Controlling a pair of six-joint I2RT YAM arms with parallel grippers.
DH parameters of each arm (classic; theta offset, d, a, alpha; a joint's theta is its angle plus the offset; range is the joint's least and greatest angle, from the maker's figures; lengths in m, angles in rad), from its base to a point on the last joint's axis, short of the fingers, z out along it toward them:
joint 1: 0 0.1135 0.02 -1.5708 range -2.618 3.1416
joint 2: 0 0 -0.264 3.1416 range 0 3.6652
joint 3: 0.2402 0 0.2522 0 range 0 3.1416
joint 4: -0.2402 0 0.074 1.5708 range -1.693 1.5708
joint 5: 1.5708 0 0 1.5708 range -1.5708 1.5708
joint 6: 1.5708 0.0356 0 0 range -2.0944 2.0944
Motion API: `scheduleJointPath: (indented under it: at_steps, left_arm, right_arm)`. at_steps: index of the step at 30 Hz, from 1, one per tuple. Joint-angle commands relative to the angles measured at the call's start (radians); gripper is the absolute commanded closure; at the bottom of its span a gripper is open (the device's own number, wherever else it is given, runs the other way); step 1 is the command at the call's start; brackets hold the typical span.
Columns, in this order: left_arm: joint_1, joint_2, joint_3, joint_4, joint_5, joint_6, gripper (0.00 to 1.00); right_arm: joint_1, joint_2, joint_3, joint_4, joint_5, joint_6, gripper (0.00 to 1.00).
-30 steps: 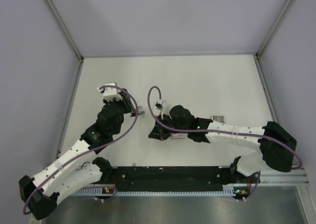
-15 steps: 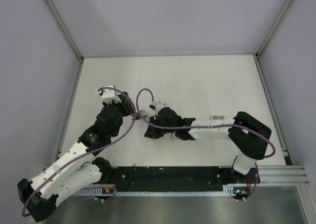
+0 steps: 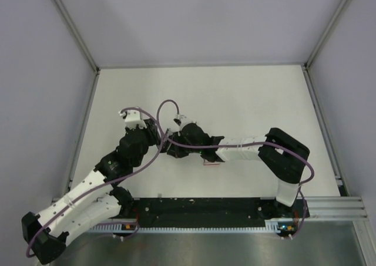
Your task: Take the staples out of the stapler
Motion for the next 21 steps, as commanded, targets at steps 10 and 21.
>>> scheduleJointPath:
  at_steps: [10,21]
  left_arm:
    - [-0.006,0.156,-0.005,0.040,0.037,-0.030,1.00]
    - [-0.007,0.298,0.018,0.115,0.025,0.008,1.00]
  right_arm:
    - [-0.019,-0.058,-0.055,0.003,0.040,-0.024,1.00]
    - [-0.053,-0.285,-0.216,-0.067,0.040,-0.049,1.00]
